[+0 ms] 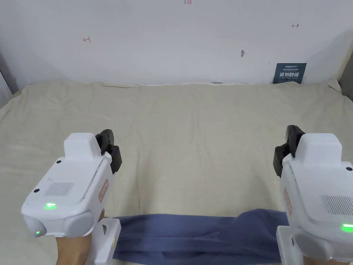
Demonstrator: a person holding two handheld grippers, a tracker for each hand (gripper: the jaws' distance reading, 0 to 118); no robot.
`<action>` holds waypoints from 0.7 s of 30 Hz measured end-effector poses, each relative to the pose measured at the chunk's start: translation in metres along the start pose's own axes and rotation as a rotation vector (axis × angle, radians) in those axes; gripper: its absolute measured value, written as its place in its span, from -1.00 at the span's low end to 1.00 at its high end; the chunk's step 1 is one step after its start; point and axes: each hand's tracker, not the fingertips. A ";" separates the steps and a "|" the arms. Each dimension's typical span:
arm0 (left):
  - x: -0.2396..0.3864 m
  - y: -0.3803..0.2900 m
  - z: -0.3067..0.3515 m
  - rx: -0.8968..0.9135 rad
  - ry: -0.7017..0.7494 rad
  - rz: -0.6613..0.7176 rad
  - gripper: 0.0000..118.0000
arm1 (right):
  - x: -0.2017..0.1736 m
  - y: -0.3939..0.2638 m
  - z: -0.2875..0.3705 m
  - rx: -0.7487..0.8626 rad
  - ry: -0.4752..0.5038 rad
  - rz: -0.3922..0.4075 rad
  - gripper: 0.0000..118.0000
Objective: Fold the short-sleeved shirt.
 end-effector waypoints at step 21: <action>-0.148 -0.075 -0.048 -0.627 -0.278 0.515 -1.00 | -0.021 -0.011 -0.033 -0.075 0.043 0.028 -0.98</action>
